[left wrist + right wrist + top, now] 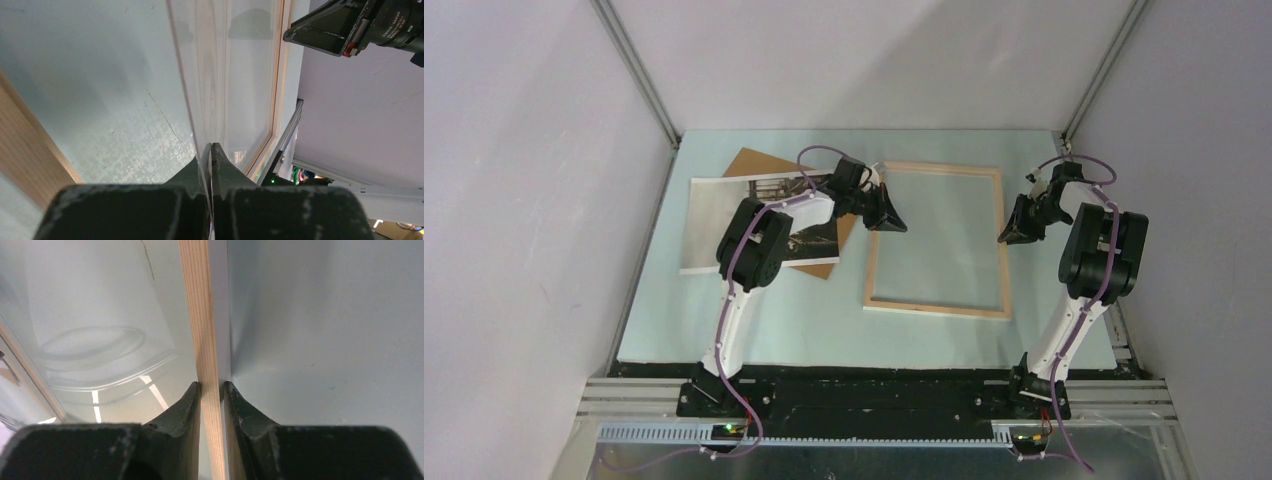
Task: Put the photo into the frame
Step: Place the photo frame item in the photo frame.
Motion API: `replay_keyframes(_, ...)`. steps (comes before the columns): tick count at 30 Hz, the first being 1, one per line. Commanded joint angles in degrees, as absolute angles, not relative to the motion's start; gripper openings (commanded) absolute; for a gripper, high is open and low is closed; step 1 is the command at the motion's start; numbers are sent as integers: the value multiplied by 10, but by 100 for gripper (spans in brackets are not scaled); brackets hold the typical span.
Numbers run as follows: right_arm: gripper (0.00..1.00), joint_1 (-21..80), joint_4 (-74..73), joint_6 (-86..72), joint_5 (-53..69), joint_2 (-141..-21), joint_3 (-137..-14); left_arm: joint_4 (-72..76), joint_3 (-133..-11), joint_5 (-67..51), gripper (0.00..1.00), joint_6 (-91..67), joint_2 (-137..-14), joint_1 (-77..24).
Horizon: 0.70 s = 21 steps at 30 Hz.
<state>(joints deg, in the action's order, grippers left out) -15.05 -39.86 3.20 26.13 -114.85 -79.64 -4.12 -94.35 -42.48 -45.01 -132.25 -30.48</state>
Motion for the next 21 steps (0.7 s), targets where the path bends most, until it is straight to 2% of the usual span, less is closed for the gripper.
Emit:
replay_keyframes(1, 4, -126, -393, 36, 259, -1166, -793, -47, -971, -426, 5, -428, -1328, -327)
replay_keyframes(17, 4, -123, -391, 39, 254, -1168, -793, -62, -978, -419, 28, -428, -1331, -328)
replay_keyframes(21, 4, -122, -391, 39, 255, -1168, -793, -65, -977, -418, 37, -427, -1329, -329)
